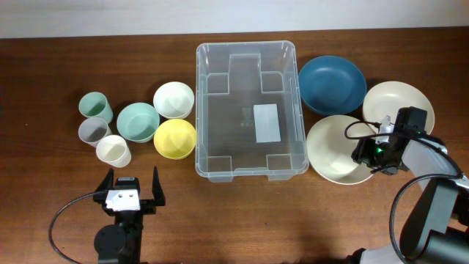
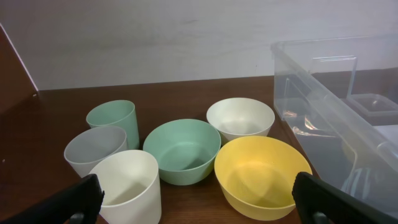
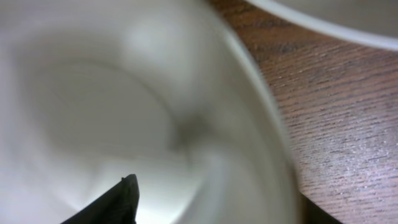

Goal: Pack container
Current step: 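Move the right gripper to the cream plate's rim and grasp it, then lift the cream plate with the right gripper and carry it into the bin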

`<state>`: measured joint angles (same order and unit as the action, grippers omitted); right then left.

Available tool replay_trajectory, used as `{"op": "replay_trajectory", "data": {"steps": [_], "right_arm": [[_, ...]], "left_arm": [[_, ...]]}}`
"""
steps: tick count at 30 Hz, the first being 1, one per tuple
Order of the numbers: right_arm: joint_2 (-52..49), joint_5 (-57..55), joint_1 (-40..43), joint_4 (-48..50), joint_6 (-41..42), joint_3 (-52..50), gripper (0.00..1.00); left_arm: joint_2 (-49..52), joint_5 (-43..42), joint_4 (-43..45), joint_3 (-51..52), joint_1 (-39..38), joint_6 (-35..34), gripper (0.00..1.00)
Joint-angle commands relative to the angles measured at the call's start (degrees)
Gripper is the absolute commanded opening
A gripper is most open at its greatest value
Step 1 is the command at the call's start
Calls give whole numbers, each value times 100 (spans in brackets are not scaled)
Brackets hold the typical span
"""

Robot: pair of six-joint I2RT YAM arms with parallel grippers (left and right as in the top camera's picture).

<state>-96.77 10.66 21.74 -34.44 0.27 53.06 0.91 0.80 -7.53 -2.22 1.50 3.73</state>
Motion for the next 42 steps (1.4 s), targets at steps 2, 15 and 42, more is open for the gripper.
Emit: {"op": "replay_trajectory", "data": {"steps": [2,15,42], "right_arm": [[-26,92,-46,13,22,-90,58],[-26,72,-46,339,22,-431,4],[2999,-503,-35,-1449,219,1456,4]], "left_arm": [[-24,-63,9,35,-28,109,99],[-24,-61,9,35,-26,109,99],[-24,-63,9,35,-28,111,99]]}}
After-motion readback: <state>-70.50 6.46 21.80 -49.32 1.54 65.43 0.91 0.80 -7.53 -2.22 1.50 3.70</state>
